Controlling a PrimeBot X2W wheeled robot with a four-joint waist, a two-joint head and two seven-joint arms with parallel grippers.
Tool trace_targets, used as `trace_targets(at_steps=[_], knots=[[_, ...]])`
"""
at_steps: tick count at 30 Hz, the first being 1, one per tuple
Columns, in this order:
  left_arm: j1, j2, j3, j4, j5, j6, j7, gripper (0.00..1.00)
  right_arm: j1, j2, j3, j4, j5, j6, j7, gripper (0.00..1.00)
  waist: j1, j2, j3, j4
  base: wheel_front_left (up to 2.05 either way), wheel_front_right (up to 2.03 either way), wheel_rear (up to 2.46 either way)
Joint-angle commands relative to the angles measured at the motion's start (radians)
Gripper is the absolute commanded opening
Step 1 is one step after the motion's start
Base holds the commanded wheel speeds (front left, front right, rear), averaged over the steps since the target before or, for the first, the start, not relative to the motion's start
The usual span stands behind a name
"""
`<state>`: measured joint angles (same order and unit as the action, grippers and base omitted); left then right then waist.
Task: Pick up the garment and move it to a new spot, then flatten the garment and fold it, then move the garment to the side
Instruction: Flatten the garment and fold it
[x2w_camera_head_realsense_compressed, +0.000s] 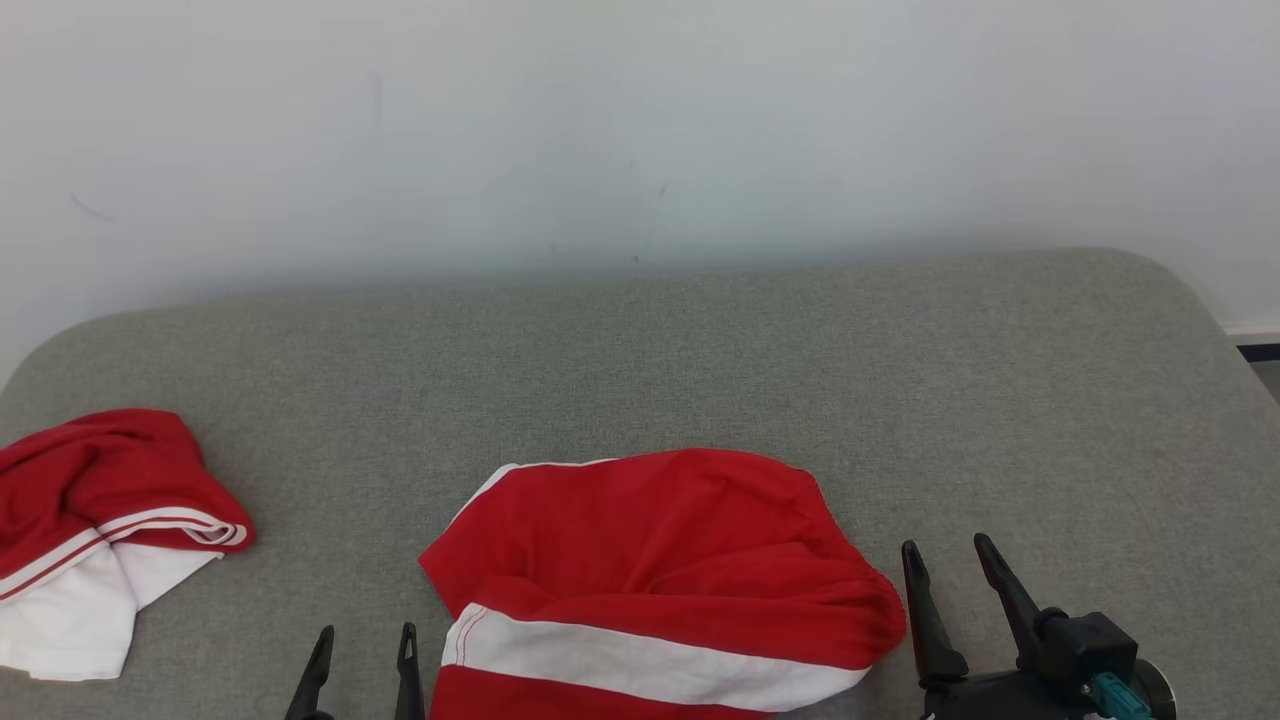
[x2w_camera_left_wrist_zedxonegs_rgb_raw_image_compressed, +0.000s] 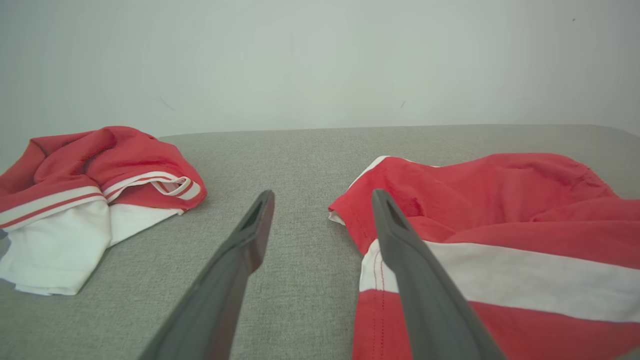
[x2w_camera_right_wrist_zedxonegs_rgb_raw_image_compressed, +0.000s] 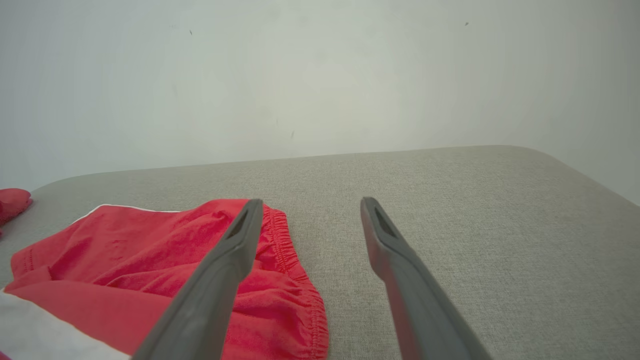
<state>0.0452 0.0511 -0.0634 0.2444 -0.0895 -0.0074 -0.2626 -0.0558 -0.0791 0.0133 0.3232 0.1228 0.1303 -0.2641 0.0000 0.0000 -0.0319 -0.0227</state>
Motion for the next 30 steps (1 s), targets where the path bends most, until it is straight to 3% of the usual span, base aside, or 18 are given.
trace_targets(at_steps=[1, 14, 30], knots=[[0.011, -0.001, -0.001, 0.005, -0.004, -0.001, -0.003, 1.0, 0.01, 0.004, 0.004, 0.003, 0.004, 0.001, 0.0, 1.0, 0.0, 0.0, 0.003, 0.0, 0.0, 0.0, 0.0], [-0.075, -0.001, -0.052, 0.11, -0.099, -0.043, -0.003, 1.0, -0.003, -0.014, 0.036, 0.031, 0.021, 0.001, 0.0, 1.0, 0.0, 0.0, 0.082, -0.022, 0.0, 0.0, 0.0], [-0.221, -0.001, -0.051, 0.316, -0.137, -0.031, -0.003, 1.0, -0.065, -0.032, 0.045, 0.033, 0.037, 0.001, 0.0, 1.0, 0.0, 0.0, 0.171, -0.072, 0.0, 0.0, 0.0]])
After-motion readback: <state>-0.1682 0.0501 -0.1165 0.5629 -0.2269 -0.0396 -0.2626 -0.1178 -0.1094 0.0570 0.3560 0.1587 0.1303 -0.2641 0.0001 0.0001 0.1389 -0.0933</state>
